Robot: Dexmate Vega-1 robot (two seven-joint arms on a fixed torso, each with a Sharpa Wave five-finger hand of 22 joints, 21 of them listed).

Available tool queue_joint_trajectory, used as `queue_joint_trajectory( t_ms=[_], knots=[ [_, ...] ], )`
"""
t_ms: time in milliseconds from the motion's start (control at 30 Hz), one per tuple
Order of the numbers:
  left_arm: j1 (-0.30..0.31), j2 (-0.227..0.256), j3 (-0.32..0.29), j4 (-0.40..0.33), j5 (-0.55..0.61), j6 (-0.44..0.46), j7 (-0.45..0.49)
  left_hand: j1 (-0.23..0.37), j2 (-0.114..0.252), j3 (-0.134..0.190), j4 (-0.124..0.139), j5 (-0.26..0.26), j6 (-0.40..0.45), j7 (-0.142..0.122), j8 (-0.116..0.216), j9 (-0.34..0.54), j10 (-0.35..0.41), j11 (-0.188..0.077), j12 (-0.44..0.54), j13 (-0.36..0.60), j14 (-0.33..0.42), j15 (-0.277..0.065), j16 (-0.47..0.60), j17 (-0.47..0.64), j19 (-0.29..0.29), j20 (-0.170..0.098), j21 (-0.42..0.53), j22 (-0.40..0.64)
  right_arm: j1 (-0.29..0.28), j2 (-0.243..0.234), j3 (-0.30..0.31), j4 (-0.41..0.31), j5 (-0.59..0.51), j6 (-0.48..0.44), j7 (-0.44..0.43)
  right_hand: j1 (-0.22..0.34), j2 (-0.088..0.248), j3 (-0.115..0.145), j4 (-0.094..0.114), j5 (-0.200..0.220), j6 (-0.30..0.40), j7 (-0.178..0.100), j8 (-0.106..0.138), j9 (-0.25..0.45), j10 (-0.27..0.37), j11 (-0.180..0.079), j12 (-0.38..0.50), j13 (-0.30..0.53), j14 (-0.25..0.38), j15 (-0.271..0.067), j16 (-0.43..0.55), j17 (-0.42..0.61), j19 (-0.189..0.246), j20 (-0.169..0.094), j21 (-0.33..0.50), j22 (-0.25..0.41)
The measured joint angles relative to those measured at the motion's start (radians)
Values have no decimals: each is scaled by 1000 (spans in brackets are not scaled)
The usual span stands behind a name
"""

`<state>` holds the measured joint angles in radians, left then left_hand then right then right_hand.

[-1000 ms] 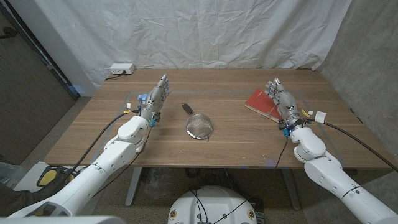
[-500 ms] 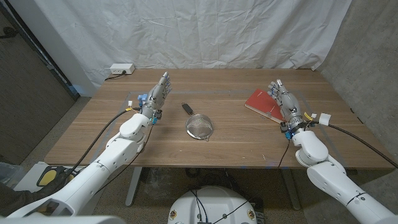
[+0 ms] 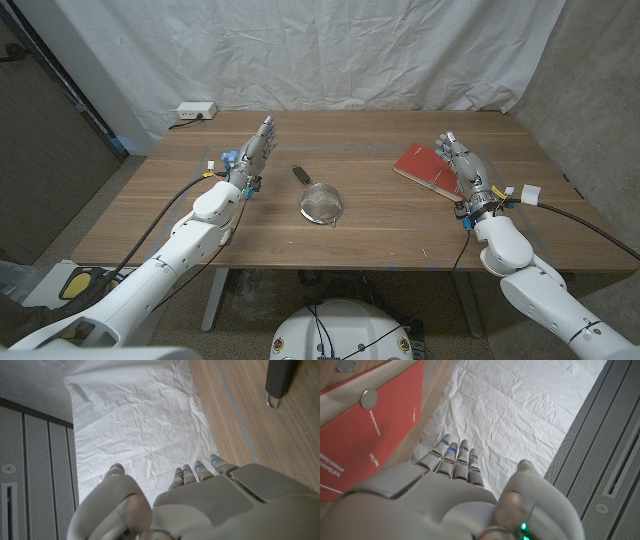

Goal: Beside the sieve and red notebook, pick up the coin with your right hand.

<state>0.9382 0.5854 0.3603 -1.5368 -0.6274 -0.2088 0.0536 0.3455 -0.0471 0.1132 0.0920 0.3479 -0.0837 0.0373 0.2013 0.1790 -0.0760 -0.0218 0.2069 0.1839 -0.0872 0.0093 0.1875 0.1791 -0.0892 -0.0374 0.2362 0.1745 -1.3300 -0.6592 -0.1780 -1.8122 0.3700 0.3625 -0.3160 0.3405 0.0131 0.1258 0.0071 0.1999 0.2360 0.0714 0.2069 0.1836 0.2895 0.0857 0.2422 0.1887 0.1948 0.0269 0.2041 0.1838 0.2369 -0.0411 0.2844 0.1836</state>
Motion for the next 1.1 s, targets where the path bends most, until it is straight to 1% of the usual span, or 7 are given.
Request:
queue_joint_trajectory(
  t_ms=[233,300,367,433,500,833,1100],
  knots=[
    [4,-2,0,-2,2,-13,8,4,4,-4,-4,0,0,0,0,0,-5,-5,-4,0,-6,-6,0,0,0,0,0,0,-18,-5,7,-22,-23,-8,-14,0,0,0,0,0,0,0,0,0,0,0,0,0,0,0,0,0,0,0,0,0],
    [12,-4,-2,-11,1,-13,8,4,4,-4,-4,0,0,0,0,0,-6,-6,-4,0,-8,-8,0,0,0,0,0,0,-23,-7,8,-32,-72,-36,-41,0,0,0,0,0,0,0,0,0,0,0,0,0,0,0,0,0,0,0,-4,0],
    [15,-3,-4,-15,-1,-11,8,4,4,-4,-4,0,-4,-4,0,0,-6,-6,-4,0,-8,-8,0,0,0,0,0,0,-26,-7,8,-36,-72,-36,-41,0,0,0,0,0,0,0,0,0,0,0,0,0,0,0,0,0,0,0,-4,0],
    [18,2,-6,-24,-3,-4,11,4,4,-4,-4,0,-6,-6,0,0,-6,-6,-4,0,-8,-8,0,0,0,0,0,0,-29,-8,8,-43,-116,-64,-68,0,0,-3,-3,0,0,0,0,0,0,0,0,0,4,-4,0,0,0,0,-4,0],
    [18,2,-6,-24,-4,1,14,4,4,-4,-4,0,-6,-6,-7,0,-6,-6,-4,0,-8,-8,0,0,0,0,-2,0,-32,-8,8,-48,-116,-64,-68,0,0,-3,-3,0,0,0,0,0,0,0,0,0,4,-4,0,0,0,0,-4,0],
    [23,15,-7,-47,2,19,24,8,8,-4,-4,0,-6,-5,-7,0,-6,-6,-4,0,-7,-8,0,0,-6,6,-7,0,-47,-3,-1,-69,-232,-119,-141,11,5,6,-11,0,22,-11,0,0,4,-4,0,0,4,-4,0,0,0,0,-4,0],
    [29,17,-3,-54,8,20,25,8,8,-4,-4,0,-3,-8,-7,0,-6,-6,-4,0,-7,-8,0,0,-6,6,-11,0,-60,-1,-7,-90,-332,-175,-205,13,3,1,-15,0,25,-14,0,0,3,-4,0,0,15,-4,0,0,0,0,-4,0]
  ],
)
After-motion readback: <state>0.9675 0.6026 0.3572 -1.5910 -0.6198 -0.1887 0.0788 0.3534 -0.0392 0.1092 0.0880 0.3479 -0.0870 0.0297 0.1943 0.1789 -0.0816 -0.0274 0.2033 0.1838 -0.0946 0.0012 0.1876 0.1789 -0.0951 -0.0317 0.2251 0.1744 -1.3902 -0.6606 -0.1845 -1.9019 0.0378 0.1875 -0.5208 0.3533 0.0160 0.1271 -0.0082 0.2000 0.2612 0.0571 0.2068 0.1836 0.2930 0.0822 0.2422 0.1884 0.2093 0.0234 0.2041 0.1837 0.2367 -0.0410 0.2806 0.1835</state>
